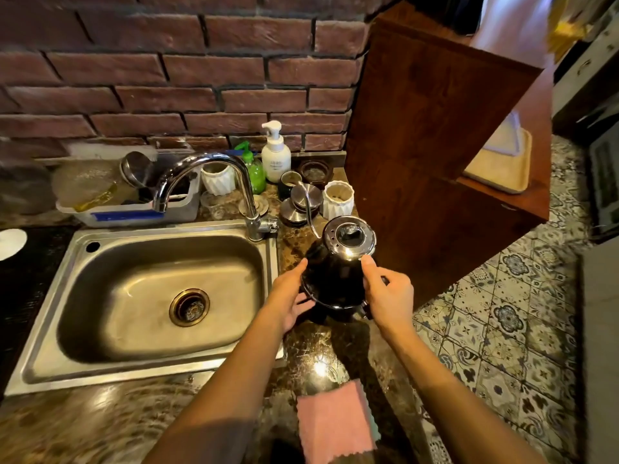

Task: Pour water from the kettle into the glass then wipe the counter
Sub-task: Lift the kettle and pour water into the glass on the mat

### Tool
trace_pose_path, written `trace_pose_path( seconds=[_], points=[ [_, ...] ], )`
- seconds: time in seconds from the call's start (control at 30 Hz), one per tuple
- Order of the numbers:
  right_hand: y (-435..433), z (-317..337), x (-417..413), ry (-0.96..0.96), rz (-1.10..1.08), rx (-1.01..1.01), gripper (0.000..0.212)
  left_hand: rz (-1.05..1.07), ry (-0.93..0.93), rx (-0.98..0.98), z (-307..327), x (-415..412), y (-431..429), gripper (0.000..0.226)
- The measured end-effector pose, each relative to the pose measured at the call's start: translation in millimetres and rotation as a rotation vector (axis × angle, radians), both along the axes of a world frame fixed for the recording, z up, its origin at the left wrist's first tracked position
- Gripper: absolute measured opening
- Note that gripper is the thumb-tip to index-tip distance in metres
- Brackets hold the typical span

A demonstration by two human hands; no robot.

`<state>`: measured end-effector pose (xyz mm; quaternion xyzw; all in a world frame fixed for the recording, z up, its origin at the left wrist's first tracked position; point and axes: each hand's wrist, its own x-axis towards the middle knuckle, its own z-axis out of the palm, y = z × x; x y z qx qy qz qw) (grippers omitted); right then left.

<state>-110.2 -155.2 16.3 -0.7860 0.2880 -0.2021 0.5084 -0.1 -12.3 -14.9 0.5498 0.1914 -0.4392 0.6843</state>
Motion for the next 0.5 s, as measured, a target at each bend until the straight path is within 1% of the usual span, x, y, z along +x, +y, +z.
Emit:
trace_pose_path(
  seconds=[0.13, 0.23, 0.33, 0.5],
  points=[
    [5.8, 20.6, -0.9, -0.017, 0.027, 0.024, 0.073, 0.061, 0.047, -0.088, 4.6, -4.0, 18.5, 0.042],
    [11.6, 32.6, -1.5, -0.058, 0.048, 0.117, 0.076, 0.115, 0.08, -0.138, 6.4, -5.2, 36.3, 0.055],
    [21.8, 43.3, -5.4, -0.07, 0.085, 0.175, 0.077, 0.136, 0.095, -0.184, 9.2, -5.7, 57.0, 0.052],
    [39.7, 53.0, -16.7, -0.105, 0.095, 0.174, 0.068, 0.119, 0.104, -0.239, 19.0, -11.2, 83.3, 0.047]
  ],
)
